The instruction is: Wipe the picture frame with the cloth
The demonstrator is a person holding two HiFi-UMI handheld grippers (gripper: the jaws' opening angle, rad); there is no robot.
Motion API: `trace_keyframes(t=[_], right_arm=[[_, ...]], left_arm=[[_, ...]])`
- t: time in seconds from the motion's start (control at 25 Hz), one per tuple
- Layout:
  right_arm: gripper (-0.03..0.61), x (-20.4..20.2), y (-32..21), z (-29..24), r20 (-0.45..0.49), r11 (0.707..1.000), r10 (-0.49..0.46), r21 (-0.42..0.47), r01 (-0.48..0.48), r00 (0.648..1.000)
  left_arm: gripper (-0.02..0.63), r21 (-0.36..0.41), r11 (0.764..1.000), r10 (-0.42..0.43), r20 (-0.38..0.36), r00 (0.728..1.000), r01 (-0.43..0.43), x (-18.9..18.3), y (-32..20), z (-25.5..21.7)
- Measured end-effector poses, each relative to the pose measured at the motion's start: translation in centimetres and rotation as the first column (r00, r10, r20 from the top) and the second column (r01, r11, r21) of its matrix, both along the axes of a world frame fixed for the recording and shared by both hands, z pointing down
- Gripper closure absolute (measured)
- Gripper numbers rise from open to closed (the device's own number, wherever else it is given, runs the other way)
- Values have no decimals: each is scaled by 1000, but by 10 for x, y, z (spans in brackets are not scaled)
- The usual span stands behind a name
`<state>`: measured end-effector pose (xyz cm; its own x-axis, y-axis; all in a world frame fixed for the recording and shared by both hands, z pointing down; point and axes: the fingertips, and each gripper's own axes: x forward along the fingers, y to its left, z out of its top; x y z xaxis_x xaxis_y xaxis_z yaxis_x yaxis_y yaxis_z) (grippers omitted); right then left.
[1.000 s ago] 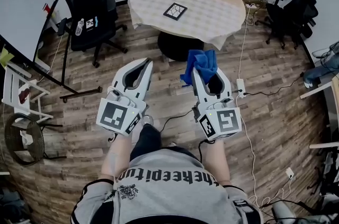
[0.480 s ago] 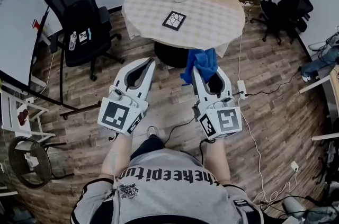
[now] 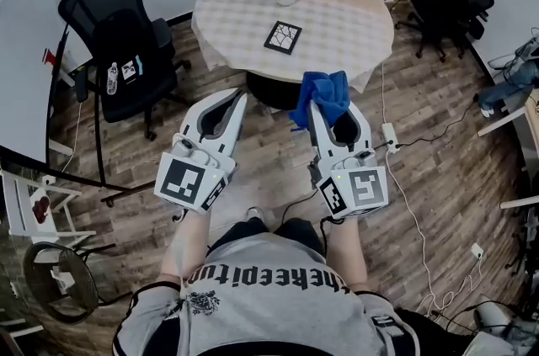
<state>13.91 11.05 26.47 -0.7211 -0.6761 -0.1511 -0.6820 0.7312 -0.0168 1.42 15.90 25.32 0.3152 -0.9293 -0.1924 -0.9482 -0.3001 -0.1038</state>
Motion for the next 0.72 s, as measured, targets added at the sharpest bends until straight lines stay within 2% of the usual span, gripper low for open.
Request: trace_keyframes(t=[0.44, 0.72], right_arm=[[425, -11, -13, 4, -27, 999, 36, -11, -36, 999], [425, -28, -43, 8, -24, 1000, 15, -23, -16, 1000]], left_arm=[[597, -6, 999, 34, -32, 999, -34, -15, -18, 6], [597, -18, 1000, 4, -31, 999, -5, -34, -47, 8]])
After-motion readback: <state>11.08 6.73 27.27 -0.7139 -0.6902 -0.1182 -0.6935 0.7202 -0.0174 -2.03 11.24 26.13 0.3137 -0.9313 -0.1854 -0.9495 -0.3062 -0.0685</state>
